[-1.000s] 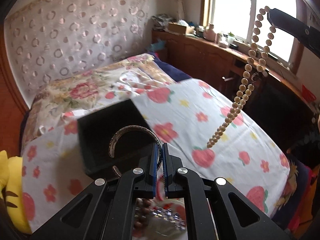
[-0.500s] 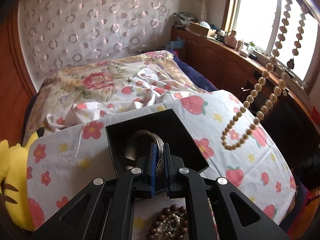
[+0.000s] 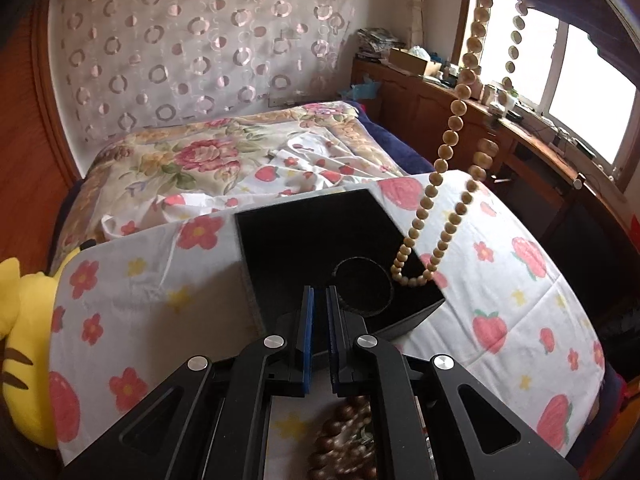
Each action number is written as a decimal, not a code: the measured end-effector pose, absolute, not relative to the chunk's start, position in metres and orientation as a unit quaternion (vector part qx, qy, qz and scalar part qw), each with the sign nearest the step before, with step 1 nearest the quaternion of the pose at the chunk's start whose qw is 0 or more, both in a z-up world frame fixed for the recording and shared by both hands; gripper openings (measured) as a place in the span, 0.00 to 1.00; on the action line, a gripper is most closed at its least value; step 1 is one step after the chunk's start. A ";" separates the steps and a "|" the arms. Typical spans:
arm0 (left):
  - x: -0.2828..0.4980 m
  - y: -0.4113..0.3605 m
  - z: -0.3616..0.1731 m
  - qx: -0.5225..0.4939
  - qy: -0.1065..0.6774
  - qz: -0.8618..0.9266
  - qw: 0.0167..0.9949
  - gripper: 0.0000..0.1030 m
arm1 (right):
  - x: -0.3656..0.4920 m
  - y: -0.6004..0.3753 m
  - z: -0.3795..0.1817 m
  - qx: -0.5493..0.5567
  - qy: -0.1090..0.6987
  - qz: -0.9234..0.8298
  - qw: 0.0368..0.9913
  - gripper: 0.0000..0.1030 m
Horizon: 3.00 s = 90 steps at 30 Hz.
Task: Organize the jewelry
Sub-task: 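Lower the pearl necklace into the black box and open the right gripper, then grasp the red string bracelet with the right gripper while the left gripper grasps the brown bead bracelet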
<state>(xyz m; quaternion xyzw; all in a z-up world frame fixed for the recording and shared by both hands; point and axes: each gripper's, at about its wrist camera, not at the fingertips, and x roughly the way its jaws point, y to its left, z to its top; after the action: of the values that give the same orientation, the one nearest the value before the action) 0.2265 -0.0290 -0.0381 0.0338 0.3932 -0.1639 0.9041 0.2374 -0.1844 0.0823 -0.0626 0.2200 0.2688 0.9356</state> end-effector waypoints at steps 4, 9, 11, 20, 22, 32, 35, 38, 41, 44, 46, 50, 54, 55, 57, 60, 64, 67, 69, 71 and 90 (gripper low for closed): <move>0.216 -0.019 -0.037 0.028 0.385 -0.163 0.908 0.05 | 0.238 -0.177 0.085 -0.067 0.215 0.270 0.936 0.08; 0.201 -0.011 -0.036 0.024 0.373 -0.161 0.914 0.05 | 0.238 -0.172 0.082 -0.070 0.214 0.272 0.936 0.08; 0.195 -0.008 -0.037 0.022 0.371 -0.161 0.914 0.05 | 0.240 -0.170 0.073 -0.074 0.223 0.271 0.933 0.08; 0.176 0.000 -0.046 0.014 0.367 -0.160 0.916 0.12 | 0.257 -0.151 0.030 -0.085 0.270 0.271 0.920 0.08; 0.173 0.001 -0.048 0.015 0.367 -0.158 0.917 0.13 | 0.258 -0.147 0.024 -0.087 0.277 0.271 0.918 0.08; 0.160 0.005 -0.057 0.027 0.364 -0.148 0.919 0.26 | 0.258 -0.138 -0.019 -0.095 0.320 0.280 0.900 0.13; 0.155 0.005 -0.059 0.032 0.361 -0.145 0.921 0.38 | 0.252 -0.140 -0.027 -0.090 0.324 0.285 0.898 0.40; 0.150 0.004 -0.061 0.035 0.359 -0.141 0.922 0.51 | 0.242 -0.147 -0.033 -0.089 0.325 0.286 0.897 0.40; 0.144 0.006 -0.063 0.032 0.352 -0.140 0.925 0.65 | 0.228 -0.158 -0.041 -0.088 0.325 0.287 0.897 0.40; 0.135 0.007 -0.067 0.034 0.346 -0.132 0.928 0.77 | 0.214 -0.172 -0.053 -0.088 0.333 0.289 0.893 0.40; 0.130 0.006 -0.069 0.035 0.343 -0.130 0.930 0.81 | 0.205 -0.181 -0.065 -0.096 0.348 0.290 0.886 0.40; 0.117 0.008 -0.074 0.030 0.339 -0.127 0.932 0.86 | 0.195 -0.192 -0.093 -0.117 0.375 0.283 0.875 0.29; 0.110 0.010 -0.077 0.024 0.343 -0.129 0.930 0.86 | 0.197 -0.200 -0.118 -0.125 0.406 0.274 0.863 0.22; 0.109 0.010 -0.078 0.024 0.343 -0.129 0.930 0.86 | 0.198 -0.202 -0.122 -0.127 0.411 0.272 0.861 0.21; 0.107 0.009 -0.080 0.025 0.344 -0.131 0.929 0.86 | 0.199 -0.204 -0.126 -0.123 0.415 0.277 0.858 0.21; 0.104 0.008 -0.082 0.027 0.345 -0.132 0.929 0.86 | 0.199 -0.202 -0.127 -0.121 0.420 0.284 0.853 0.21; 0.100 0.009 -0.084 0.026 0.346 -0.132 0.928 0.86 | 0.195 -0.192 -0.132 -0.148 0.426 0.283 0.847 0.21; 0.100 0.009 -0.085 0.025 0.348 -0.132 0.928 0.86 | 0.192 -0.192 -0.133 -0.145 0.425 0.282 0.848 0.17; 0.100 0.010 -0.087 0.025 0.350 -0.131 0.927 0.86 | 0.190 -0.193 -0.132 -0.143 0.425 0.288 0.846 0.07; 0.101 0.010 -0.088 0.026 0.354 -0.131 0.926 0.86 | 0.186 -0.194 -0.131 -0.143 0.420 0.284 0.850 0.07; 0.134 0.019 -0.098 -0.007 0.413 -0.163 0.896 0.49 | 0.126 -0.230 -0.074 -0.096 0.297 0.238 0.920 0.07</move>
<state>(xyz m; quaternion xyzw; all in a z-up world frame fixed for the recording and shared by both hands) 0.1345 0.0194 -0.0981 -0.0067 0.4133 -0.1627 0.8959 0.1263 -0.2298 -0.0742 -0.0956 0.2967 0.2382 0.9199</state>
